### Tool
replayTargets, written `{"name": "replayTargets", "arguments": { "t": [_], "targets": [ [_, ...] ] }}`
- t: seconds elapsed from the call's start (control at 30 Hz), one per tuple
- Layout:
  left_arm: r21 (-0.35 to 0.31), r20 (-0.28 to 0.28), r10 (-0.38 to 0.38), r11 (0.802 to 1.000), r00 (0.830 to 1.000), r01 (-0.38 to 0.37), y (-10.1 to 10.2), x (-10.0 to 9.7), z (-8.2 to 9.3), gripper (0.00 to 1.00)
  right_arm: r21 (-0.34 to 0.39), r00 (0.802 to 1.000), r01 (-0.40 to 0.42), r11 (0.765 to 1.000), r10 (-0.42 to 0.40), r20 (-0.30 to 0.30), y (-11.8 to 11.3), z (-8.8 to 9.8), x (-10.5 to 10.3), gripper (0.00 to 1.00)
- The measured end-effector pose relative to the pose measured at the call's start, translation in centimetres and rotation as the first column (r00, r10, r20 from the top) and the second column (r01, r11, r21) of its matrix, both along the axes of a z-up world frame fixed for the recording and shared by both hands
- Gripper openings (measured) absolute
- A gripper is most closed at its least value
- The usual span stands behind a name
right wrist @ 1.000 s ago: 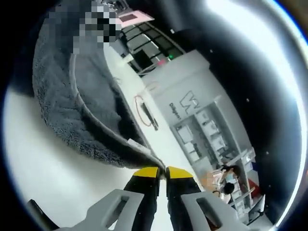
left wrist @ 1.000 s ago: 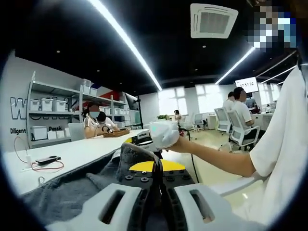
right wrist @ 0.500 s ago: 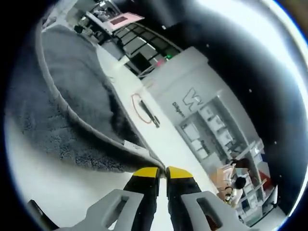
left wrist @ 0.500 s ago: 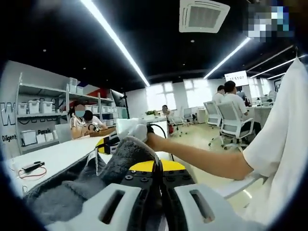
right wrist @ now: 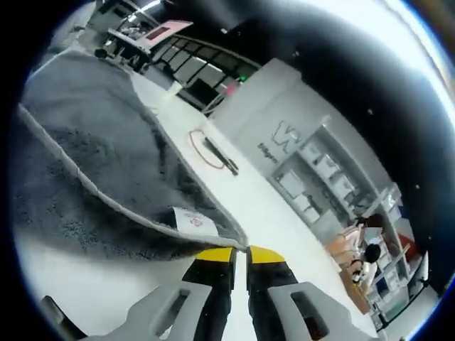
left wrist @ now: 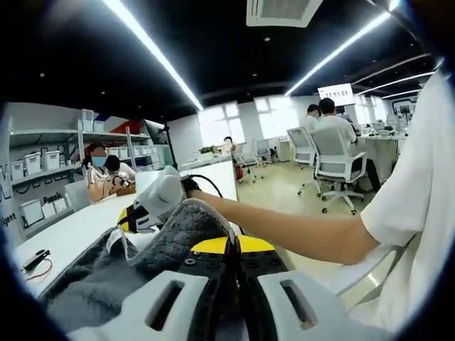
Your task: Open the folded towel by lifting each exposed corner and separating the folded layers until the towel lies flat within the target outline without major curled edges
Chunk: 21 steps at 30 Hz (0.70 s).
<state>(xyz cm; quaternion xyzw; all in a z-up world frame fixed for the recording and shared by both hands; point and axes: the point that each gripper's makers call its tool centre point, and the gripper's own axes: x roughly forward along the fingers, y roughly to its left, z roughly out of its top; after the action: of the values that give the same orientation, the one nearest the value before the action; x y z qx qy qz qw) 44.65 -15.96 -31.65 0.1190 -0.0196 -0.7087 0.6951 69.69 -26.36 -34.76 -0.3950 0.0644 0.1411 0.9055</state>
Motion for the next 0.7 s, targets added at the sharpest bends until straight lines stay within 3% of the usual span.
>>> {"name": "replayTargets", "arguments": {
  "t": [0.07, 0.13, 0.17, 0.2, 0.3, 0.37, 0.43, 0.47, 0.57, 0.63, 0.7],
  "targets": [
    [0.024, -0.001, -0.012, 1.0, 1.0, 0.012, -1.0, -0.2, -0.8, 0.02, -0.004, 1.0, 0.012, 1.0, -0.012, 0.014, -0.7, 0.5, 0.1, 0.0],
    [0.086, -0.002, 0.026, 0.996, 1.0, -0.025, -1.9, 0.7, -1.9, 0.02, 0.023, 0.999, 0.011, 1.0, -0.012, 0.037, -1.5, 1.3, 0.6, 0.0],
    [0.091, 0.002, 0.029, 0.995, 1.0, -0.029, -2.1, 0.8, -2.0, 0.02, 0.02, 1.0, 0.006, 1.0, -0.006, 0.027, -1.5, 1.0, 0.6, 0.0],
    [0.095, 0.006, 0.032, 0.995, 0.999, -0.032, -2.2, 1.0, -2.0, 0.02, -0.003, 1.0, -0.006, 1.0, 0.006, -0.023, -1.6, 0.1, 0.2, 0.0],
    [0.115, 0.019, 0.03, 0.993, 0.999, -0.032, -2.5, 1.1, -2.4, 0.02, -0.02, 1.0, 0.002, 1.0, -0.002, -0.02, -1.8, -0.1, 0.0, 0.0],
    [0.123, 0.021, 0.02, 0.992, 1.0, -0.023, -2.7, 1.0, -2.7, 0.02, -0.018, 0.996, -0.068, 0.998, 0.067, -0.056, -0.7, -0.8, -0.6, 0.0],
    [0.139, 0.01, 0.004, 0.99, 1.0, -0.005, -2.8, 0.7, -3.3, 0.04, -0.049, 0.994, -0.09, 0.995, 0.087, -0.062, -0.7, -1.0, -1.1, 0.0],
    [0.125, 0.002, -0.005, 0.992, 1.0, 0.004, -2.7, 0.6, -3.3, 0.07, -0.04, 0.996, -0.067, 0.997, 0.065, -0.058, -1.2, -0.8, -1.2, 0.0],
    [0.092, -0.014, 0.058, 0.994, 0.998, -0.056, -2.6, 2.1, -3.1, 0.38, -0.03, 0.998, -0.046, 0.998, 0.045, -0.041, -1.8, 0.2, -1.6, 0.0],
    [0.092, -0.09, 0.114, 0.99, 0.989, -0.106, -2.1, 3.0, -3.2, 0.48, -0.018, 0.998, -0.054, 0.998, 0.053, -0.021, -1.7, 1.3, -1.9, 0.0],
    [0.084, -0.135, 0.118, 0.991, 0.984, -0.107, -1.6, 3.2, -3.1, 0.51, -0.016, 0.998, -0.055, 0.998, 0.055, -0.013, -1.5, 1.7, -2.0, 0.0]
  ]
}}
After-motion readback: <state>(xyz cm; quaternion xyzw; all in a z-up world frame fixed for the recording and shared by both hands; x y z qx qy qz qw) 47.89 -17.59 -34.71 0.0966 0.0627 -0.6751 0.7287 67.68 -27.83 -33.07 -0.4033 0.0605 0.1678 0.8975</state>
